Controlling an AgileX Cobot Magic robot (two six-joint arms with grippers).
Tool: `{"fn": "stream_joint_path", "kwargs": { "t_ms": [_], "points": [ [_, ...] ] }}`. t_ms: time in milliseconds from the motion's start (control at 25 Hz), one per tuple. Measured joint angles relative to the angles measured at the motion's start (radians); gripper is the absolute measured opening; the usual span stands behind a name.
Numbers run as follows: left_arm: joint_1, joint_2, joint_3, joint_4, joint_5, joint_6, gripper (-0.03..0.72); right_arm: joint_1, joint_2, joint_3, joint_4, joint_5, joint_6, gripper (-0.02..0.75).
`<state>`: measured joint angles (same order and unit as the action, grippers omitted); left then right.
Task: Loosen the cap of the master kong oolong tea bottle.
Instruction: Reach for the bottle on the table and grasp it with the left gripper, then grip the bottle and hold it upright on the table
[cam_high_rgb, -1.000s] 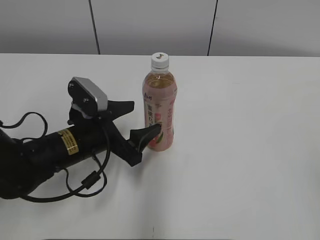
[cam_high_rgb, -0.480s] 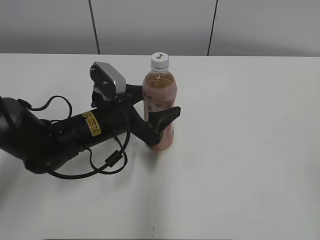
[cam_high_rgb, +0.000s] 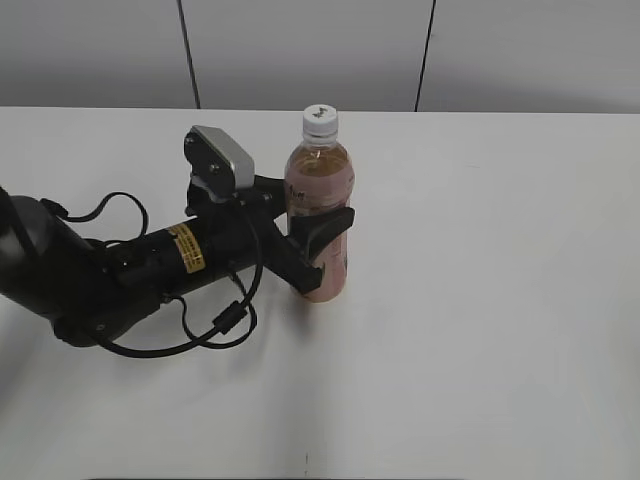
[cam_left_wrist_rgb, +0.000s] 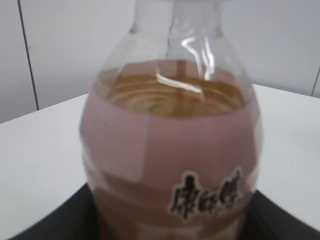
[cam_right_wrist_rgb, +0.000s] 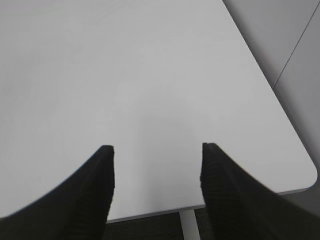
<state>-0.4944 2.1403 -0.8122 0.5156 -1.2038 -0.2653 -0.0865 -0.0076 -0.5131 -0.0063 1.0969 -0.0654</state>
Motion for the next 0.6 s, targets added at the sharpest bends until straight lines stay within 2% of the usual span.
{"fn": "stream_joint_path", "kwargs": {
  "t_ms": [440, 600],
  "points": [
    [0.0, -0.003, -0.002, 0.03, 0.007, 0.0, 0.389, 0.0, 0.0, 0.0, 0.0, 0.0, 0.0, 0.42],
    [0.0, -0.037, -0.002, 0.068, 0.079, 0.0, 0.389, 0.0, 0.0, 0.0, 0.016, 0.0, 0.001, 0.42]
  ]
}}
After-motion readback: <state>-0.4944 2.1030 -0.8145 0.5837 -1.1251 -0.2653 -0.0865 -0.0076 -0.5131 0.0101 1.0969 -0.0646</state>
